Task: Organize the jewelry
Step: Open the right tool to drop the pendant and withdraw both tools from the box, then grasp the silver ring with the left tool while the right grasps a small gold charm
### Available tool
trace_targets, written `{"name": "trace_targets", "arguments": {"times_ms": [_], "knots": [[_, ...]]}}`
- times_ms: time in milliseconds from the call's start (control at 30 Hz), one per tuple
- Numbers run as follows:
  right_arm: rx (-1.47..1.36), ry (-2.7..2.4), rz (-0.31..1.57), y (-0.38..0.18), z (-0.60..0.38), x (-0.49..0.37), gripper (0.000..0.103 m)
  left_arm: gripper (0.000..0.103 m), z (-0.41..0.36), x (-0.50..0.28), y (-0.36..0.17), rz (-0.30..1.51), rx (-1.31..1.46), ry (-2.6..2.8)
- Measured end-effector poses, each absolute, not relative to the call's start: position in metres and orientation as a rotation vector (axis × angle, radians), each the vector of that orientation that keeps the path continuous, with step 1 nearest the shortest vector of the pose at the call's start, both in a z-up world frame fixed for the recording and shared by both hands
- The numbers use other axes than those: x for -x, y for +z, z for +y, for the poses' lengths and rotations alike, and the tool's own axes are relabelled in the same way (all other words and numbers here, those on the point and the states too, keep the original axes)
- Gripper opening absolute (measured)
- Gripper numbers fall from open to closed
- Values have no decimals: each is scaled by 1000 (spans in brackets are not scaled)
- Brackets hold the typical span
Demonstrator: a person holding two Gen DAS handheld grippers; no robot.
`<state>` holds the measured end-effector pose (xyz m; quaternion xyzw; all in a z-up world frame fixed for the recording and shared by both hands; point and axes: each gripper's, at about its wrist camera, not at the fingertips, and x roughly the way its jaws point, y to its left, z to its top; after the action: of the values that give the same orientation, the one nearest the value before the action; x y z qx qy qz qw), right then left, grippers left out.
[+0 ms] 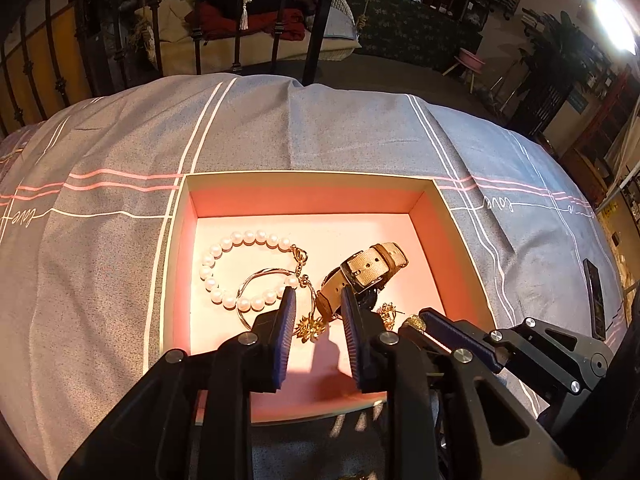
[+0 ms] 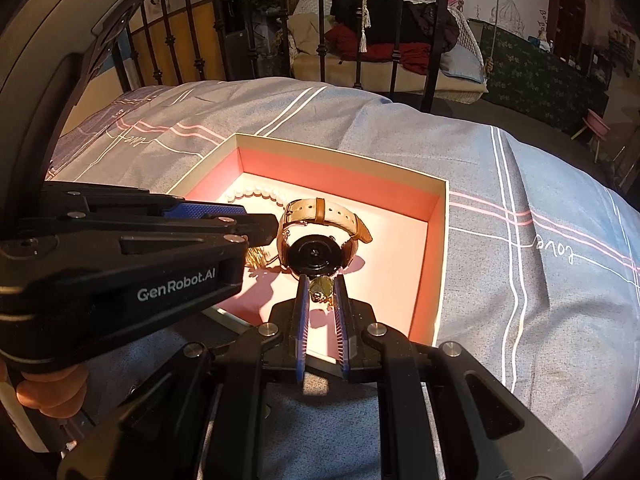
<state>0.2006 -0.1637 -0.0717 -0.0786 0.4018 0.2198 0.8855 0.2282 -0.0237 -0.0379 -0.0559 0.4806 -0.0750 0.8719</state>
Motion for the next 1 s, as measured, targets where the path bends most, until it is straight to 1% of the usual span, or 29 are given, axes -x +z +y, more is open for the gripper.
{"name": "trace_targets", "arguments": {"times_ms": [33,133,167,200,267,300,367,433,467,500,600,733,767,800,867,900,1000], "knots": [[163,458,835,-71,-164,-201,13,32,-24,-228,-37,1000,110,-149],[161,464,834,-70,-164,-199,14,45,-24,-228,-36,995,110,-148],[158,466,833,-70,-164,-198,21,52,-23,-228,-36,996,116,-148],[155,467,832,-69,-164,-198,34,59,-22,-228,-35,993,118,-140],[148,466,818,-66,-165,-195,50,68,-20,-227,-32,976,121,-130],[151,463,809,-64,-165,-193,56,70,-19,-225,-30,972,123,-131],[155,450,793,-61,-167,-189,60,71,-17,-222,-26,969,129,-138],[145,446,775,-56,-170,-182,61,73,-13,-215,-20,950,135,-152],[134,442,765,-55,-173,-177,64,74,-11,-209,-16,935,135,-157],[122,439,754,-53,-177,-171,73,75,-9,-201,-13,919,134,-164],[89,440,743,-55,-190,-149,74,75,-2,-178,-14,907,137,-181],[59,461,771,-70,-199,-120,73,75,7,-144,-29,933,152,-191],[68,458,784,-75,-199,-114,69,75,9,-135,-34,940,148,-186],[72,455,793,-80,-200,-108,62,75,11,-127,-39,948,146,-175],[57,472,822,-89,-201,-100,55,74,15,-112,-47,965,156,-169],[50,477,833,-93,-201,-98,52,74,17,-106,-51,976,164,-173],[70,473,845,-100,-198,-93,51,73,15,-91,-61,997,151,-173]]}}
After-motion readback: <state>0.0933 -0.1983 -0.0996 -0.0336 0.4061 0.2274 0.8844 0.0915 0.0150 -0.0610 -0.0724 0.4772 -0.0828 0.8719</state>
